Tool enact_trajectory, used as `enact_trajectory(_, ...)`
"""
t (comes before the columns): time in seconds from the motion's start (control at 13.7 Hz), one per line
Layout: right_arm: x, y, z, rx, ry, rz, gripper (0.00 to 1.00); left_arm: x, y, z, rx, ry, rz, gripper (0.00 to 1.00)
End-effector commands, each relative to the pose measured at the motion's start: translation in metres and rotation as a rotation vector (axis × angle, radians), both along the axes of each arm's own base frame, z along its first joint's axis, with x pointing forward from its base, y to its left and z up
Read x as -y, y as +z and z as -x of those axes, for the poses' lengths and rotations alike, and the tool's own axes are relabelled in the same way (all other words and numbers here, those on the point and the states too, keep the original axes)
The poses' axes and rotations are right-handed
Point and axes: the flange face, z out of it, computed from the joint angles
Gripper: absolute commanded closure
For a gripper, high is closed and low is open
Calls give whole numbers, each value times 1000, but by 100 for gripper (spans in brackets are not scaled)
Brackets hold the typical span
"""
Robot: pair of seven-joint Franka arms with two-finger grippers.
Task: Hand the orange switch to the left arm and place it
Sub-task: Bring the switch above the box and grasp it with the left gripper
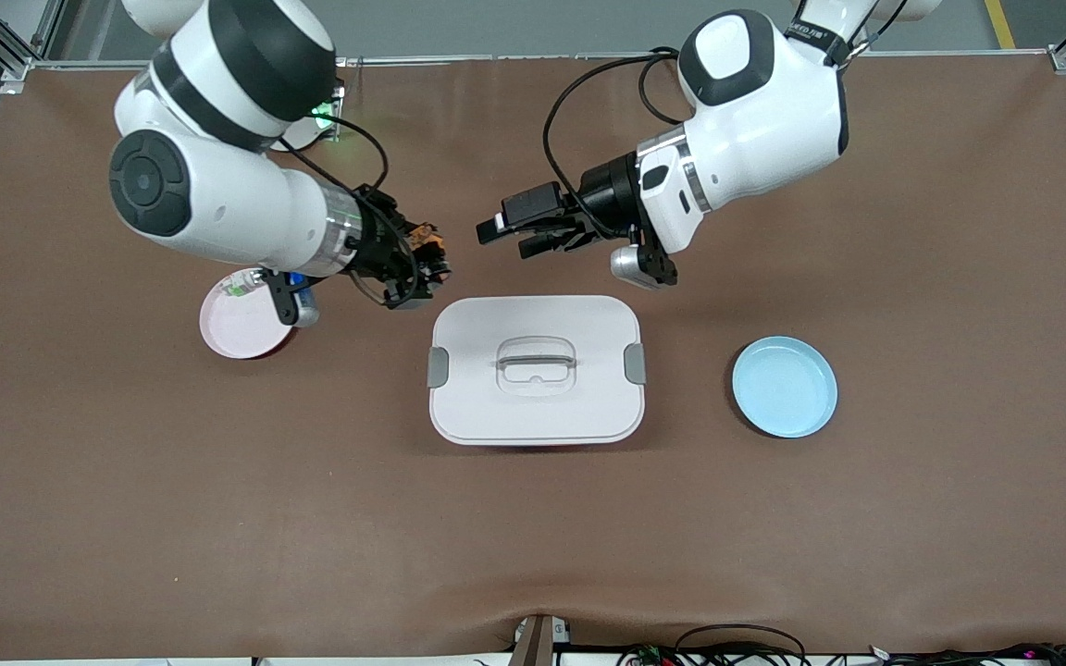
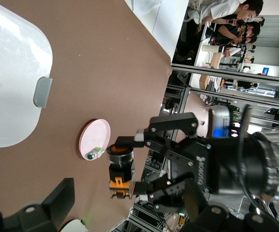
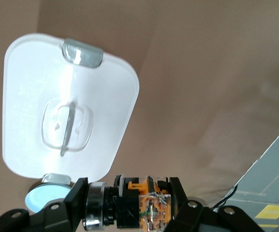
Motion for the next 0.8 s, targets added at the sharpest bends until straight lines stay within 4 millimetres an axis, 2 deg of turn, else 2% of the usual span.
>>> enact_trajectory(0.0,-22,14,0,-21,-52,-15,100,0,-13,-8,-8,16,-10,0)
enact_trajectory(0.15,-33,17,-1,-24,-84,-17,100,2,-24,-11,-20,22,-15,0)
enact_trajectory(0.44,-55,2,-10,-40,-166,-26,100,3,-25,-9,-18,29,-18,0)
enact_trajectory(0.51,-58,-1,-12,-40,-166,-26,100,9,-24,-4,-19,20,-17,0)
enact_trajectory(0.73,-67,-1,-10,-36,-187,-30,100,10,-28,-3,-23,18,-21,0)
